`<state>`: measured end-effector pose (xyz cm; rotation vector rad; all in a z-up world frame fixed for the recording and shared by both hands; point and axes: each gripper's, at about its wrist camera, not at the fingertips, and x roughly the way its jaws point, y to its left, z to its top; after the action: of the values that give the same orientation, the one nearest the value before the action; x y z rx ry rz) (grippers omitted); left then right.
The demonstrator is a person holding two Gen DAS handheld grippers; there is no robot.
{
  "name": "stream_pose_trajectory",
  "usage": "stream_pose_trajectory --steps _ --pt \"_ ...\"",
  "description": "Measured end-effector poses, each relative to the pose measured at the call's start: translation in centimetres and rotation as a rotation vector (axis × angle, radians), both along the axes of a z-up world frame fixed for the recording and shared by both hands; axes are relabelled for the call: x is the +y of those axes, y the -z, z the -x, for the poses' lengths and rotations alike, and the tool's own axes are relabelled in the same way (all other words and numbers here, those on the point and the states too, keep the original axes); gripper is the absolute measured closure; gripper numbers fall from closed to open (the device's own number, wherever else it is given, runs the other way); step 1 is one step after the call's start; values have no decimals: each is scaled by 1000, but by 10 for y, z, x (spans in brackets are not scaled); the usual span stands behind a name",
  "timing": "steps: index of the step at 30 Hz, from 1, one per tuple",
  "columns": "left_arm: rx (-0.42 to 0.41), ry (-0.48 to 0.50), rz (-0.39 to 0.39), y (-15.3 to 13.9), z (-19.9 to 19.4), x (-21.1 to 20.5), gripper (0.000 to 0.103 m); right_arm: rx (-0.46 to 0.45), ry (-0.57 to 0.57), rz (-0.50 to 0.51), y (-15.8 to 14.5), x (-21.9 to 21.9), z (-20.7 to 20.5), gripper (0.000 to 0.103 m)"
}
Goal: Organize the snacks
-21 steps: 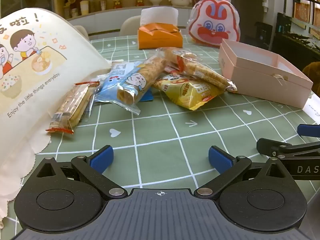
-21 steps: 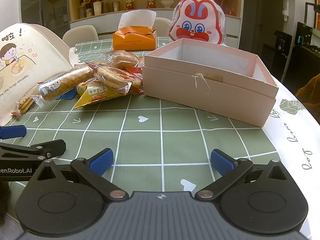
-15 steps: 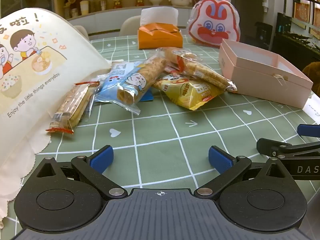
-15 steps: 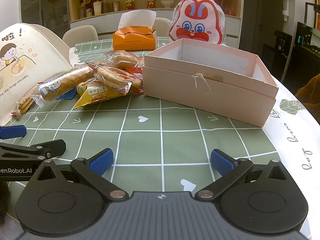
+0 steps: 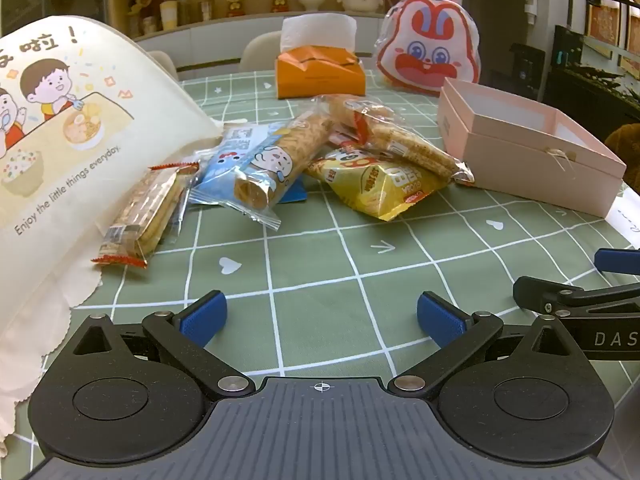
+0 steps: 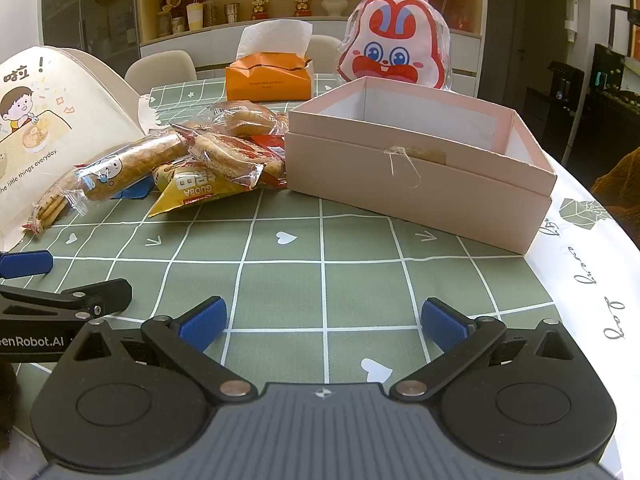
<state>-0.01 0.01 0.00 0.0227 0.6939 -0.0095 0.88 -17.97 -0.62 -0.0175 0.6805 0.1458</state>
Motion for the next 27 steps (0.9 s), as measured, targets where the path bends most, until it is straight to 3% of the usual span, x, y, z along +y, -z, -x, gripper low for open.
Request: stream_pose_trajectory --steps 27 --pt "0 0 1 0 0 0 0 0 -3 -1 0 -1 0 0"
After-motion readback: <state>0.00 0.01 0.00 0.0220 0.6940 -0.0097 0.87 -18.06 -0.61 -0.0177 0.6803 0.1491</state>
